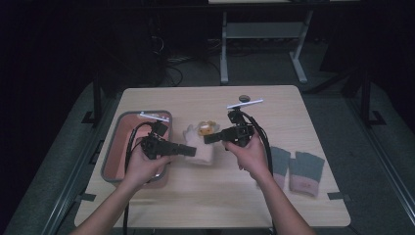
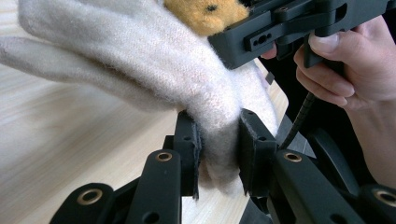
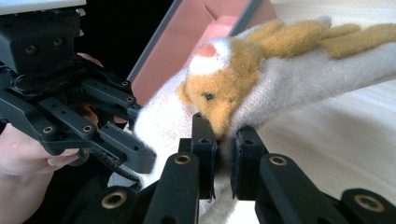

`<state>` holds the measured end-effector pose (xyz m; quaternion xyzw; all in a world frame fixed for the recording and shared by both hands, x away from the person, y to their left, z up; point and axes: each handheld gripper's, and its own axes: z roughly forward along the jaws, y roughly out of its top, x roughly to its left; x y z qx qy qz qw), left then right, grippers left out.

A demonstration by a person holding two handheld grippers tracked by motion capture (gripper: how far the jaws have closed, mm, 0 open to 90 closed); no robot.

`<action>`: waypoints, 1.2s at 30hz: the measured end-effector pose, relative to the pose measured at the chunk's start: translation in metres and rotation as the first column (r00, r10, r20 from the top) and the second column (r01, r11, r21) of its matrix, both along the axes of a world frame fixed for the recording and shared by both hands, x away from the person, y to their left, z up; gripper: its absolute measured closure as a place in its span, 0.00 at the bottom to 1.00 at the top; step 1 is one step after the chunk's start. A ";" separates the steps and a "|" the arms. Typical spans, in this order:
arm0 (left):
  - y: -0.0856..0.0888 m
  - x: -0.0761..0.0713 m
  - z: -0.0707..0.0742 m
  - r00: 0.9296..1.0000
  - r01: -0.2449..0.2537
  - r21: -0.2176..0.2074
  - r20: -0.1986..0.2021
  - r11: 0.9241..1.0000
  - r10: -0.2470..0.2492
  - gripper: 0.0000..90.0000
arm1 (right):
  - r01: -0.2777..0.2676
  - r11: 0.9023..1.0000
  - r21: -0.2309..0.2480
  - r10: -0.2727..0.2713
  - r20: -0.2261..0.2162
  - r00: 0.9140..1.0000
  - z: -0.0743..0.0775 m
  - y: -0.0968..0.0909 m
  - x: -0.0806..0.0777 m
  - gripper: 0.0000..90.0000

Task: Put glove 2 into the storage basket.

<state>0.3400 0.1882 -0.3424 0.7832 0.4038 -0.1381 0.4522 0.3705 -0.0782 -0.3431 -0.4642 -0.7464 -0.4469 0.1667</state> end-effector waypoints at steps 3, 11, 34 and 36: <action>0.005 0.000 0.005 1.000 -0.009 -0.009 0.003 1.000 0.009 0.80 | -0.006 1.000 0.005 0.006 0.009 1.000 0.005 0.004 0.002 0.91; 0.017 0.003 0.018 1.000 -0.014 -0.015 0.016 1.000 0.014 0.80 | -0.016 1.000 0.014 0.015 0.033 0.999 0.019 0.016 0.006 0.91; 0.071 0.005 0.035 0.996 -0.085 -0.027 0.030 0.996 0.086 0.80 | -0.085 0.996 0.026 0.084 0.043 0.996 0.038 0.071 0.029 0.91; 0.074 0.005 0.036 0.995 -0.089 -0.026 0.032 0.996 0.090 0.80 | -0.088 0.996 0.026 0.087 0.039 0.995 0.038 0.073 0.029 0.91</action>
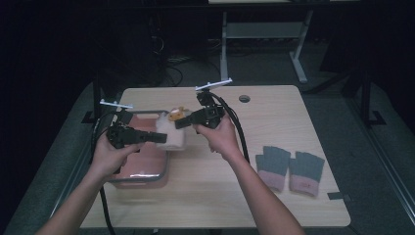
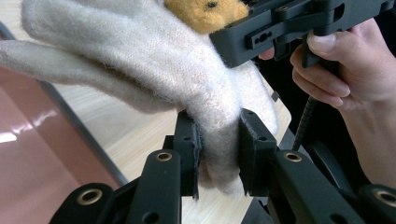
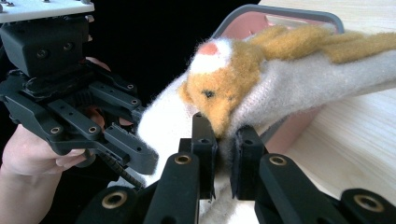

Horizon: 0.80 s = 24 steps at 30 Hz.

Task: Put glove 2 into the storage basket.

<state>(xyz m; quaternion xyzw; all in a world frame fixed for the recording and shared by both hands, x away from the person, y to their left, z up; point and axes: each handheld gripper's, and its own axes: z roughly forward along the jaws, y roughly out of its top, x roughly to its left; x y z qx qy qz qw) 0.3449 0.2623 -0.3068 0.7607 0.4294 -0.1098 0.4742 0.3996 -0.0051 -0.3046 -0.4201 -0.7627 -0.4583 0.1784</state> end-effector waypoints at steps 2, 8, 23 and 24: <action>0.006 0.000 0.002 1.000 -0.003 0.003 0.002 1.000 0.003 0.80 | -0.014 1.000 0.008 0.014 -0.006 1.000 0.001 0.006 0.003 0.91; 0.014 0.000 0.005 1.000 -0.012 0.008 0.003 1.000 0.012 0.80 | -0.028 1.000 -0.003 0.028 -0.002 1.000 0.004 0.017 0.006 0.91; 0.039 -0.001 0.005 0.999 -0.044 0.002 -0.013 0.999 0.044 0.80 | -0.067 0.998 0.000 0.067 -0.012 0.998 0.005 0.043 0.015 0.91; 0.041 -0.001 0.005 0.999 -0.045 -0.001 -0.016 0.999 0.045 0.80 | -0.070 0.998 0.006 0.070 -0.019 0.997 0.004 0.047 0.016 0.91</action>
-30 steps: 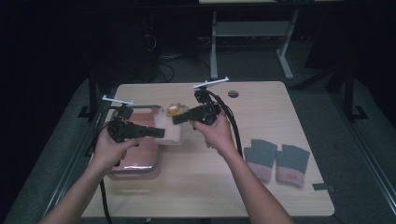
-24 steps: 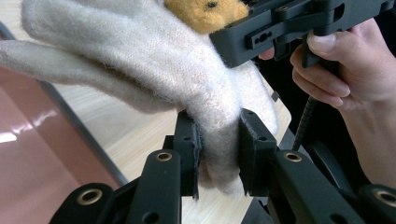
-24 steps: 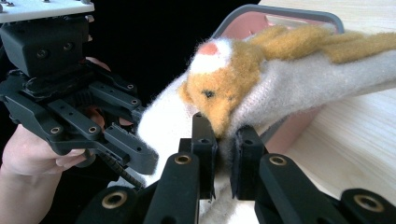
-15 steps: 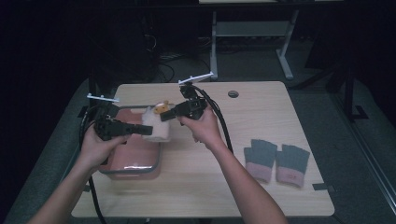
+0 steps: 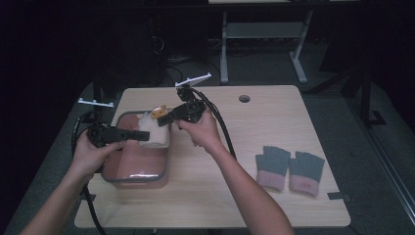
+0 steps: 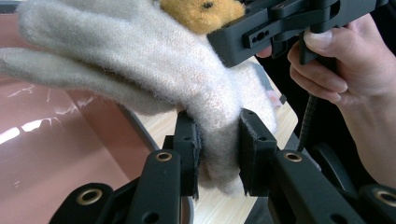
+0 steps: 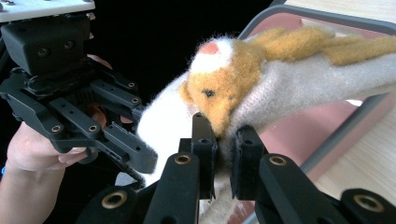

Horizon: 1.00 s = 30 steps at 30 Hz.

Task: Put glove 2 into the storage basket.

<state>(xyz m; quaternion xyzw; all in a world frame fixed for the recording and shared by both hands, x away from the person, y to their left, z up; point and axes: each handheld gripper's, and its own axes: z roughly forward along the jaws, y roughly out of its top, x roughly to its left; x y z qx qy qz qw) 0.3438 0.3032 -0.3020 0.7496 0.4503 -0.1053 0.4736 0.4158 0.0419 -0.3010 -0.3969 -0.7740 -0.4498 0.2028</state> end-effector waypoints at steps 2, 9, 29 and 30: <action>0.003 0.000 -0.001 1.000 0.000 -0.001 -0.004 1.000 0.000 0.80 | -0.004 1.000 0.002 0.004 0.000 1.000 -0.001 0.002 0.001 0.91; 0.016 0.002 -0.003 1.000 -0.006 0.012 -0.015 1.000 0.006 0.80 | -0.015 1.000 0.019 0.015 -0.016 1.000 -0.007 0.015 0.004 0.91; 0.047 0.003 -0.024 0.994 -0.055 0.029 -0.089 0.998 0.057 0.80 | -0.051 0.999 0.020 0.052 -0.078 0.996 -0.034 0.051 0.015 0.91; 0.047 0.003 -0.024 0.994 -0.055 0.029 -0.089 0.998 0.057 0.80 | -0.051 0.999 0.020 0.052 -0.078 0.996 -0.034 0.051 0.015 0.91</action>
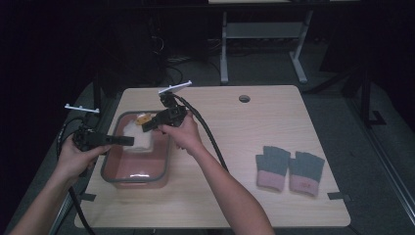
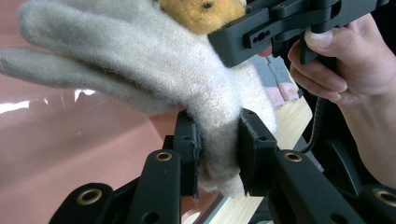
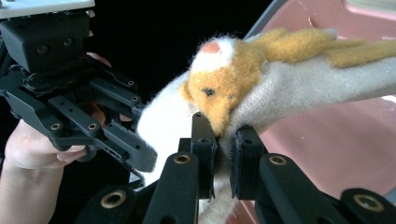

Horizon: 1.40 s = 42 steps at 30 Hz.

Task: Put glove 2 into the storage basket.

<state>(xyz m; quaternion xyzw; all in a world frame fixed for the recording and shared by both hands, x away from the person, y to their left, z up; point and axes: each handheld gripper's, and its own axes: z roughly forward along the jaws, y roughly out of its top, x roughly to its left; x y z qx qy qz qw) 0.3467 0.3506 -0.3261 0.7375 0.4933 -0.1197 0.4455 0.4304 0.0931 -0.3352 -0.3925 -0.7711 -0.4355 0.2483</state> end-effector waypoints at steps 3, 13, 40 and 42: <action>0.004 0.001 -0.007 1.000 -0.011 0.003 -0.020 1.000 0.011 0.80 | -0.004 1.000 -0.008 0.004 -0.012 1.000 -0.008 0.006 0.002 0.91; 0.009 0.002 -0.025 0.997 -0.030 0.039 -0.071 0.999 0.033 0.80 | -0.011 1.000 -0.026 0.010 -0.050 0.999 -0.031 0.016 0.004 0.91; 0.002 -0.001 -0.066 0.982 -0.015 0.142 -0.182 0.990 0.041 0.80 | -0.059 0.976 -0.207 0.051 -0.045 0.998 -0.065 0.029 -0.005 0.86; 0.001 -0.001 -0.068 0.981 -0.016 0.151 -0.189 0.988 0.045 0.80 | -0.058 0.975 -0.216 0.051 -0.040 0.998 -0.065 0.029 -0.005 0.84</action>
